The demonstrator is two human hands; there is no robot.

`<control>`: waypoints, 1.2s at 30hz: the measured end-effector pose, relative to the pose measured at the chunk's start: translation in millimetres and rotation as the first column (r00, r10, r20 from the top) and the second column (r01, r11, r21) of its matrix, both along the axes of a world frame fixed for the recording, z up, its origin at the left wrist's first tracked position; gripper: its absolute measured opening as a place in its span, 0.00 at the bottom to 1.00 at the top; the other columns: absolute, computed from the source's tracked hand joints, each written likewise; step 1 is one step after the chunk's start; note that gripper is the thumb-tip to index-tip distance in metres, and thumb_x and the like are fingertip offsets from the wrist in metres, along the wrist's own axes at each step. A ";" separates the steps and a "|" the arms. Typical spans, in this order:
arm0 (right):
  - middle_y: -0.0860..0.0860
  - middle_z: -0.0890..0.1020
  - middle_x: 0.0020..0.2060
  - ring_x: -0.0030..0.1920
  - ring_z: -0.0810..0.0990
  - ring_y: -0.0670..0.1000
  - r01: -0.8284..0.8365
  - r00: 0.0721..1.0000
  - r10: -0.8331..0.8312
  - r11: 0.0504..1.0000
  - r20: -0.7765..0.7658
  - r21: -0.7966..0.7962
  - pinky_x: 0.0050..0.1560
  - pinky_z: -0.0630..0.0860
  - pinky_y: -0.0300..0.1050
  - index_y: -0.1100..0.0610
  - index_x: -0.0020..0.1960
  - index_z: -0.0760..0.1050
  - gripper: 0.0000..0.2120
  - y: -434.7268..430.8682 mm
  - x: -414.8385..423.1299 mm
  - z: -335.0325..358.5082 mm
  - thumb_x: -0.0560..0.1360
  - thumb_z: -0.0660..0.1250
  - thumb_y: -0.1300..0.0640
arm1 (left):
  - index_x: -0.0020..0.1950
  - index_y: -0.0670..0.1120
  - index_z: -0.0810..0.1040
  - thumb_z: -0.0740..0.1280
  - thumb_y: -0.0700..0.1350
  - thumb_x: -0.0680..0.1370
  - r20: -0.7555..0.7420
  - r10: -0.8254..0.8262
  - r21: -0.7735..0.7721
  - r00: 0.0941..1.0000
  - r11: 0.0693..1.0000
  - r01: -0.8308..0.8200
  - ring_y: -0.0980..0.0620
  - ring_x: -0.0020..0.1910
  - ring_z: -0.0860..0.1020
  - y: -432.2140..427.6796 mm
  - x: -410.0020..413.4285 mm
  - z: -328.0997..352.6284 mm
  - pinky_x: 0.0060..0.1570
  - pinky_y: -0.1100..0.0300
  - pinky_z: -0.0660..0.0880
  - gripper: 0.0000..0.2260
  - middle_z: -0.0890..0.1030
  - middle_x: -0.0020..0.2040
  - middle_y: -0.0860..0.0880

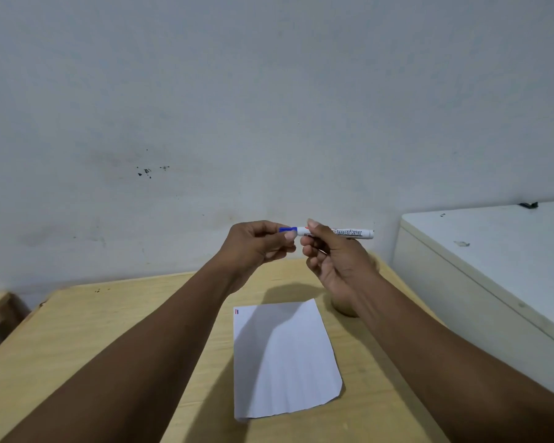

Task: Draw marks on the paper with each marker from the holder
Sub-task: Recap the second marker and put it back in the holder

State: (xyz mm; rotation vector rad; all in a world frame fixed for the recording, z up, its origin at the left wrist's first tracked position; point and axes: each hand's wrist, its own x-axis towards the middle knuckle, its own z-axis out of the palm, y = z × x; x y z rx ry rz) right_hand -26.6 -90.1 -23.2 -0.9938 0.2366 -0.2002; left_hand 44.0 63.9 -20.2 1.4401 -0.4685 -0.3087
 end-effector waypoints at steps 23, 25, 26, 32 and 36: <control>0.53 0.77 0.21 0.19 0.68 0.48 0.088 0.907 -0.263 0.883 -0.328 -0.462 0.18 0.59 0.35 0.62 0.42 0.78 0.35 -92.4 -24.9 -1.9 0.81 0.51 0.32 | 0.52 0.48 0.86 0.78 0.47 0.71 0.442 -0.159 0.532 0.883 0.839 -0.115 0.51 0.44 0.84 -83.3 11.1 3.4 0.44 0.60 0.78 0.11 0.86 0.47 0.49; 0.53 0.77 0.23 0.20 0.68 0.48 0.085 0.910 -0.261 0.878 -0.324 -0.470 0.19 0.59 0.35 0.61 0.43 0.78 0.34 -93.1 -24.1 -4.0 0.81 0.52 0.33 | 0.58 0.49 0.85 0.77 0.46 0.72 0.453 -0.207 0.604 0.867 0.787 -0.128 0.52 0.49 0.84 -86.3 10.0 1.6 0.46 0.61 0.78 0.14 0.85 0.52 0.50; 0.53 0.77 0.23 0.20 0.68 0.48 0.079 0.911 -0.257 0.877 -0.324 -0.474 0.19 0.60 0.36 0.61 0.43 0.78 0.33 -93.3 -23.7 -5.2 0.81 0.53 0.33 | 0.59 0.49 0.85 0.77 0.45 0.72 0.453 -0.228 0.630 0.862 0.766 -0.128 0.52 0.50 0.84 -87.3 9.5 0.4 0.47 0.61 0.78 0.15 0.85 0.53 0.50; 0.52 0.76 0.22 0.19 0.69 0.48 0.025 0.922 -0.215 0.863 -0.321 -0.505 0.18 0.59 0.35 0.61 0.41 0.78 0.29 -90.3 -22.2 -13.1 0.82 0.57 0.37 | 0.50 0.45 0.88 0.77 0.46 0.72 0.510 -0.217 0.624 0.832 0.759 -0.185 0.52 0.47 0.85 -93.5 6.4 -9.2 0.46 0.60 0.78 0.08 0.88 0.44 0.49; 0.52 0.75 0.22 0.17 0.68 0.47 -0.054 0.950 -0.110 0.865 -0.293 -0.499 0.19 0.58 0.35 0.59 0.36 0.78 0.26 -77.7 -23.8 -10.3 0.81 0.62 0.39 | 0.45 0.46 0.87 0.77 0.48 0.73 0.536 -0.113 0.542 0.836 0.805 -0.239 0.55 0.42 0.84 -83.7 10.5 -0.6 0.40 0.65 0.76 0.07 0.87 0.38 0.51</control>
